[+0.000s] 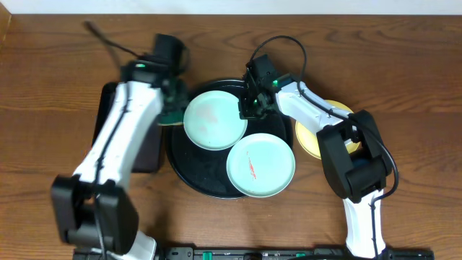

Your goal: Clean dirty plates on tray and stack at the side

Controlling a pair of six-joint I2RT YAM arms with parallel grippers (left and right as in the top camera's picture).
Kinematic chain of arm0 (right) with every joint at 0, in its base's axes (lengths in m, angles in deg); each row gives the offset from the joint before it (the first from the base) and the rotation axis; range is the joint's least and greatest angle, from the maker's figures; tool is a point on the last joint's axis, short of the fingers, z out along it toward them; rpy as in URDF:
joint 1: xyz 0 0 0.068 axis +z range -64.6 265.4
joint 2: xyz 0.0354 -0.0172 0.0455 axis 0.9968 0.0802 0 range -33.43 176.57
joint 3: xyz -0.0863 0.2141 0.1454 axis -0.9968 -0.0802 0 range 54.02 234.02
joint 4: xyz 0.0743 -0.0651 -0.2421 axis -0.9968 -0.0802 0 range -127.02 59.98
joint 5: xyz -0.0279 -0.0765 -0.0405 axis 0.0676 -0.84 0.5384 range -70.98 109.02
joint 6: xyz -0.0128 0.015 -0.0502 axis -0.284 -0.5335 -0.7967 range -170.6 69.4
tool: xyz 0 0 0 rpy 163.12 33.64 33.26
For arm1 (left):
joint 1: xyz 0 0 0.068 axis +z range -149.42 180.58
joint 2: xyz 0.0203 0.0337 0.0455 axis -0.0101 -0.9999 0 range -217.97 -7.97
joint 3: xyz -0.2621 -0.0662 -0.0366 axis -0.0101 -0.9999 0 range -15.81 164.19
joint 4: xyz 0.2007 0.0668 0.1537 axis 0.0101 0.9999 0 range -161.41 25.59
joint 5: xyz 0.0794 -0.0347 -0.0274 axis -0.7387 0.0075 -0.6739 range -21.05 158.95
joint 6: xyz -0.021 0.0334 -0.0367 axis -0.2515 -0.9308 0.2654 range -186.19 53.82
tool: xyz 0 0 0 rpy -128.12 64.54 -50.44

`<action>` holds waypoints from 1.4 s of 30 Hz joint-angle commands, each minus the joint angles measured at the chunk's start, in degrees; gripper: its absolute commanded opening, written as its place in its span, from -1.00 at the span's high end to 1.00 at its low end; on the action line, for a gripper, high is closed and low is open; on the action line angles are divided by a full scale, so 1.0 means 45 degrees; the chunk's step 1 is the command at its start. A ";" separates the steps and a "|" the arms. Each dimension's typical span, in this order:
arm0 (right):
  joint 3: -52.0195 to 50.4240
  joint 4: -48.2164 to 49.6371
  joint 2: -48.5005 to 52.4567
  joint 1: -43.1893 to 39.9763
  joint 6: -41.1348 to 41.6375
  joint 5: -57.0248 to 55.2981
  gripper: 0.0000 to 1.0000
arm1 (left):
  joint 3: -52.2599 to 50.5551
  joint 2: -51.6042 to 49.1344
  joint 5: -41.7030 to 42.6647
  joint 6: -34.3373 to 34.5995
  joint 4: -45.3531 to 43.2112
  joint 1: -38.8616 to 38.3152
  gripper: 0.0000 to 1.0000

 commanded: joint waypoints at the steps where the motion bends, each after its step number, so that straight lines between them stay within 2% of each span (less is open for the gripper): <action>1: -0.0078 -0.0189 0.0078 0.0019 0.0136 -0.0806 0.98 | 0.0257 0.0316 -0.0355 -0.0121 0.0272 0.0976 0.85; 8: -0.0073 -0.0461 -0.1583 0.0549 -0.0782 -0.3575 0.98 | 0.0233 0.0282 -0.0350 -0.0117 0.0573 0.2103 0.86; 22: -0.0073 -0.0573 -0.4357 0.3429 -0.2754 -1.1827 0.98 | 0.0233 0.0282 -0.0350 -0.0117 0.0583 0.2142 0.85; 31: -0.0073 -0.0529 -0.4736 0.5212 -0.4124 -1.7374 0.98 | 0.0228 0.0282 -0.0350 -0.0117 0.0588 0.2142 0.85; 37: -0.0078 -0.0272 -0.4736 0.5877 -0.4206 -2.0808 0.98 | 0.0228 0.0282 -0.0350 -0.0117 0.0588 0.2142 0.85; 42: -0.0078 0.0000 -0.4736 0.6076 -0.4206 -2.2095 0.98 | 0.0228 0.0282 -0.0350 -0.0117 0.0588 0.2142 0.85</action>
